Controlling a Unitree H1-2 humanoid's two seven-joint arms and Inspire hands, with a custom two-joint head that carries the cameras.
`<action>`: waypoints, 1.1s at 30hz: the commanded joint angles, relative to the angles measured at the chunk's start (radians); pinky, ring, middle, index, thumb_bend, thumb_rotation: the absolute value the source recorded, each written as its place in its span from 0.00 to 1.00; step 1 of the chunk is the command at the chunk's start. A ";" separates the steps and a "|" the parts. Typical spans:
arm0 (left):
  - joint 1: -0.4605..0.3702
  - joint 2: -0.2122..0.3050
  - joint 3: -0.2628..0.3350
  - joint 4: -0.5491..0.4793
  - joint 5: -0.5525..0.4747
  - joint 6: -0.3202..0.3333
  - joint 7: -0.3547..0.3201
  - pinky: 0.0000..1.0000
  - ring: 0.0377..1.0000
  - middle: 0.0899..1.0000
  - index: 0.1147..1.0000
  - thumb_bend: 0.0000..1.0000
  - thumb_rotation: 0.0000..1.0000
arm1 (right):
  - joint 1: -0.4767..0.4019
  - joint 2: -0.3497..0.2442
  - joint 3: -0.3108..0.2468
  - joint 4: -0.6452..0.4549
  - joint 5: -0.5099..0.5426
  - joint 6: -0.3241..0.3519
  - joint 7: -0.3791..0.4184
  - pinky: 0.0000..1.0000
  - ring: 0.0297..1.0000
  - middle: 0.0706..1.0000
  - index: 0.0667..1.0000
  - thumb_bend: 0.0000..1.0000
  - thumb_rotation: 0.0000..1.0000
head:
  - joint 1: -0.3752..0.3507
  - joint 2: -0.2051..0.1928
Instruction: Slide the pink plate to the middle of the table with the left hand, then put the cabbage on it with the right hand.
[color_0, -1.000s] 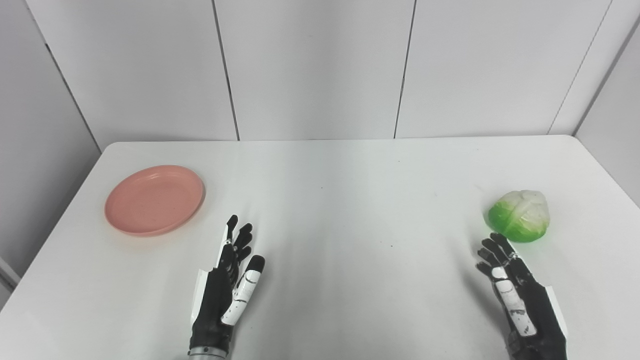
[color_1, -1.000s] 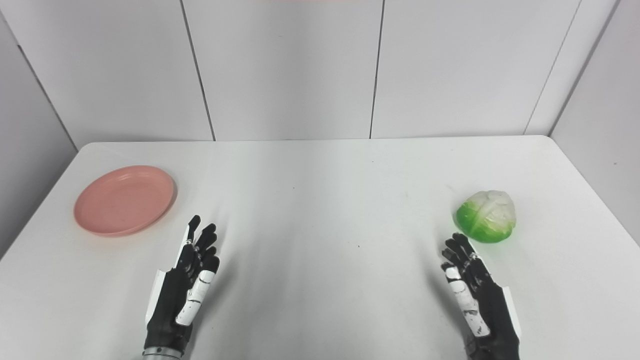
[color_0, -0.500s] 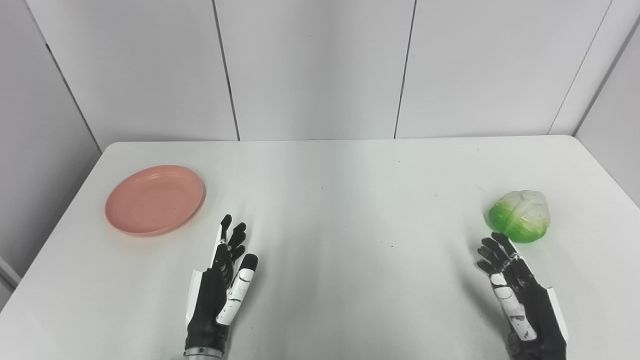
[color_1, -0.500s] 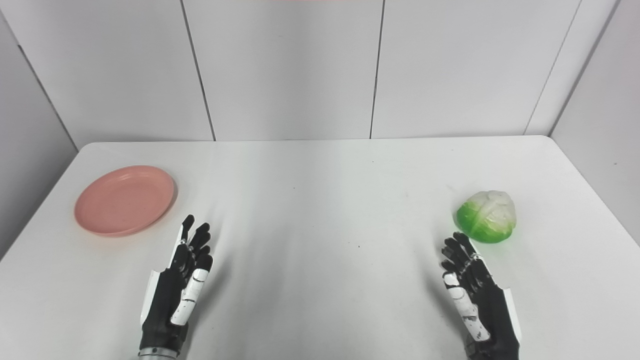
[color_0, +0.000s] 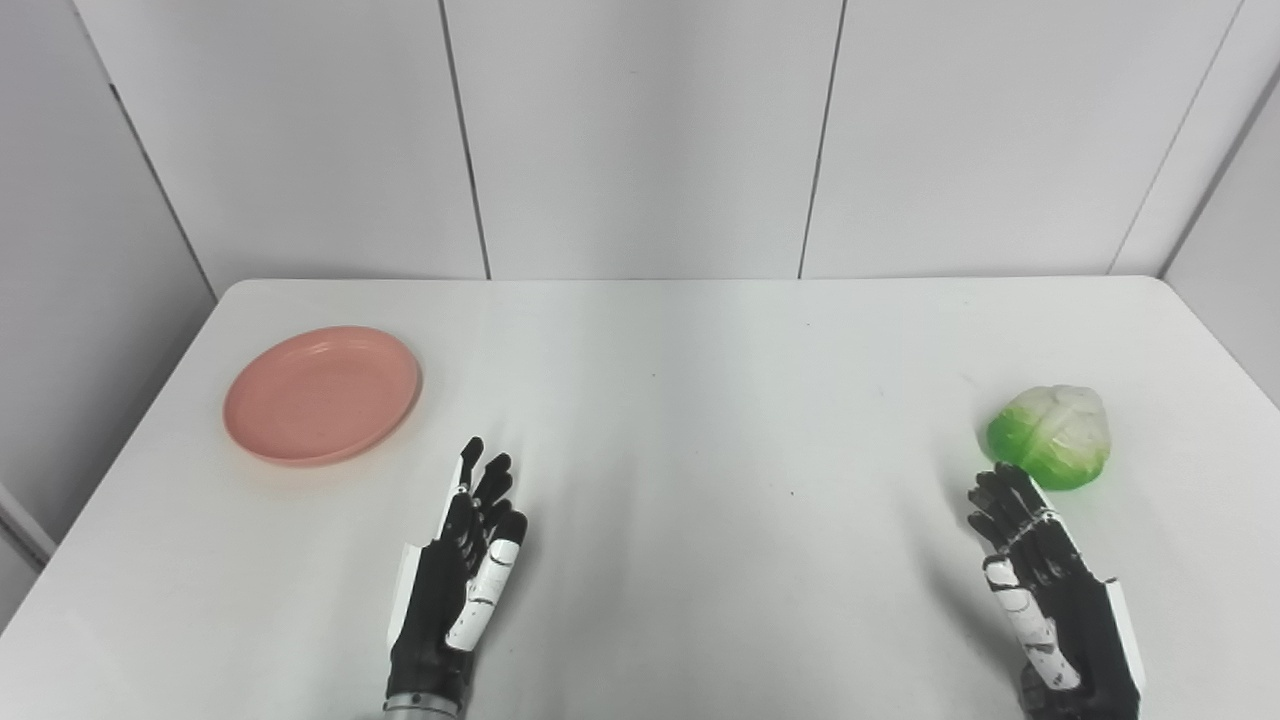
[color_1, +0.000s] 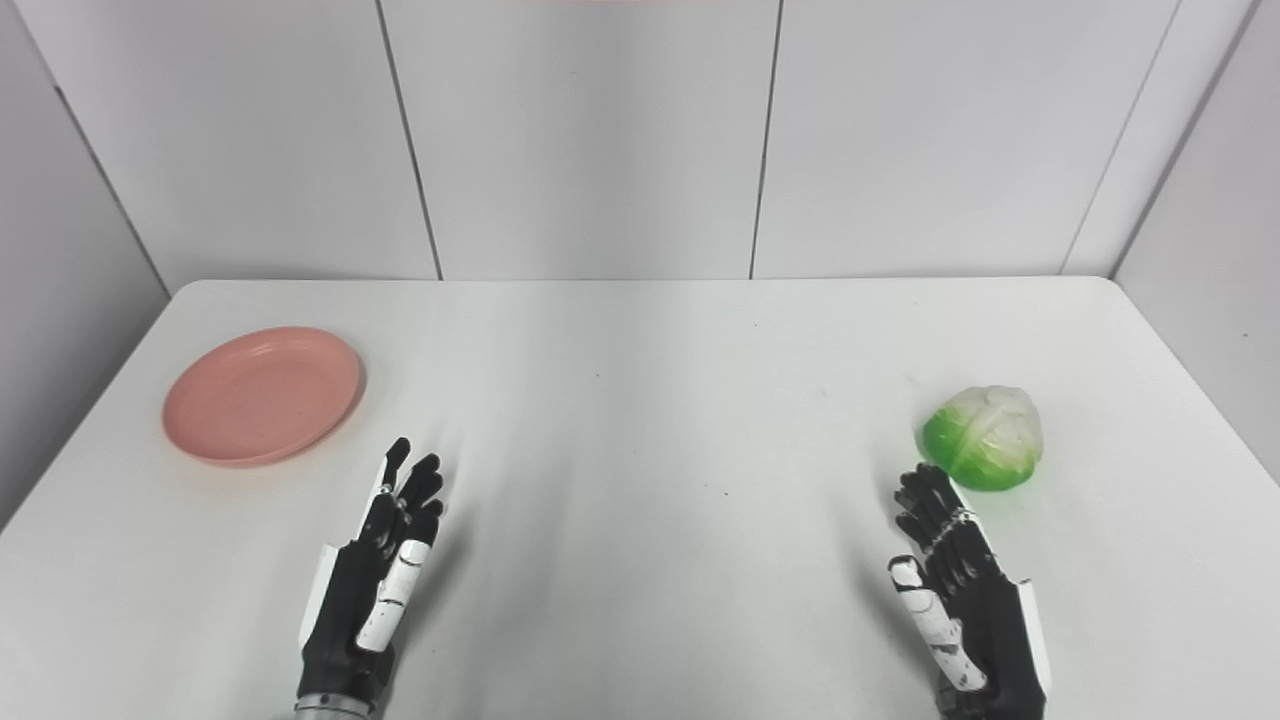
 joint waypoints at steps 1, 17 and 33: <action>0.082 -0.007 -0.002 0.037 0.021 -0.024 0.022 0.90 0.92 0.92 0.95 0.66 0.79 | 0.006 0.003 -0.008 0.061 0.006 -0.005 0.009 0.88 0.86 0.86 0.85 0.73 0.64 | 0.006 -0.007; 0.040 -0.020 -0.010 0.159 0.052 -0.087 0.066 0.88 0.91 0.92 0.93 0.57 0.74 | -0.042 -0.008 -0.030 0.241 0.016 -0.119 0.043 0.88 0.87 0.86 0.86 0.72 0.73 | 0.062 -0.131; 0.004 -0.020 -0.008 0.245 0.057 -0.141 0.086 0.84 0.89 0.90 0.90 0.55 0.68 | -0.083 -0.005 -0.050 0.343 0.034 -0.154 0.071 0.90 0.88 0.87 0.86 0.66 0.73 | 0.088 -0.199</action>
